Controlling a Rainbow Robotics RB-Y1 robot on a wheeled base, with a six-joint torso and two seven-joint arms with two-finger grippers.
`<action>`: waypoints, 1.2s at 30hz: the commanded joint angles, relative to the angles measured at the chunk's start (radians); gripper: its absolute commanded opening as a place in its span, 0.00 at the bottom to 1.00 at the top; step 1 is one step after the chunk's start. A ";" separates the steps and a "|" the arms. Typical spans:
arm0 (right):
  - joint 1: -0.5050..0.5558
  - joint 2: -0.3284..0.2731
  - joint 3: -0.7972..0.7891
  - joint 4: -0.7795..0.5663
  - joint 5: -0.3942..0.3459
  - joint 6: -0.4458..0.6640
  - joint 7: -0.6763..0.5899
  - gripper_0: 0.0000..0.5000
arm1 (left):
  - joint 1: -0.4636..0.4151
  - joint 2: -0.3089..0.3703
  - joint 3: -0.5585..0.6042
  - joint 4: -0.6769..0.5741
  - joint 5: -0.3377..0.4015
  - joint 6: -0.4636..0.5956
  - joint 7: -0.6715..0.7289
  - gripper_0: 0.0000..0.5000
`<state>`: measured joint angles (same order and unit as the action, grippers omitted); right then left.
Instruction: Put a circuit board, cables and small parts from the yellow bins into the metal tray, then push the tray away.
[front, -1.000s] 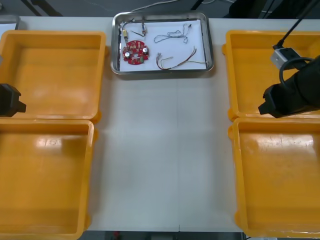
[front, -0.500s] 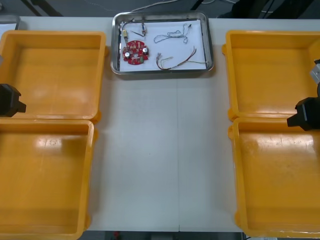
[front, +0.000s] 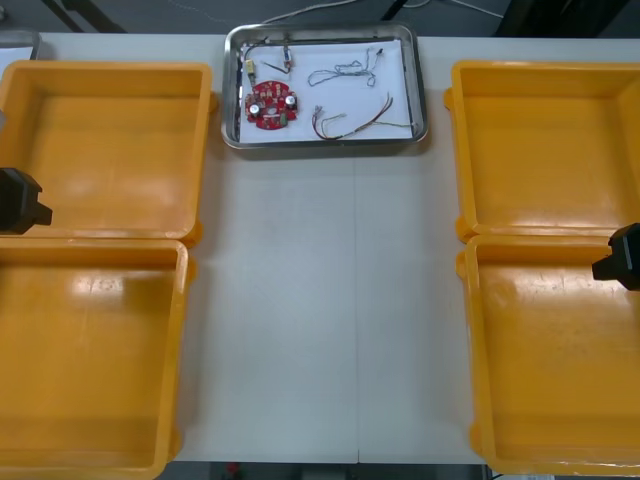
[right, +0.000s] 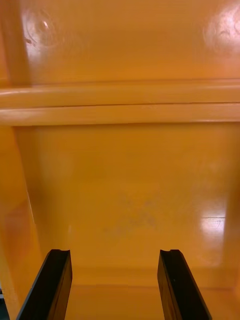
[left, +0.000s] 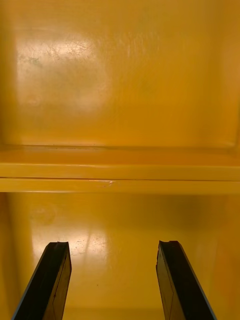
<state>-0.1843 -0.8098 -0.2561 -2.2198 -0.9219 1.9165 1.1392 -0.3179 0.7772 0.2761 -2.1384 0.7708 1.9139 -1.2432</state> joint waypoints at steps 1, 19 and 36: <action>0.034 -0.019 -0.032 -0.032 0.009 0.003 -0.030 1.00 | 0.016 0.036 0.028 -0.031 -0.008 0.006 0.019 1.00; 0.068 -0.002 -0.032 -0.035 0.025 0.003 -0.015 1.00 | 0.016 0.036 0.028 -0.031 -0.008 0.006 0.019 1.00; 0.068 -0.002 -0.032 -0.035 0.025 0.003 -0.015 1.00 | 0.016 0.036 0.028 -0.031 -0.008 0.006 0.019 1.00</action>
<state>-0.1311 -0.8094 -0.2564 -2.2218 -0.8960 1.9165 1.1393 -0.3179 0.7772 0.2761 -2.1384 0.7708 1.9139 -1.2432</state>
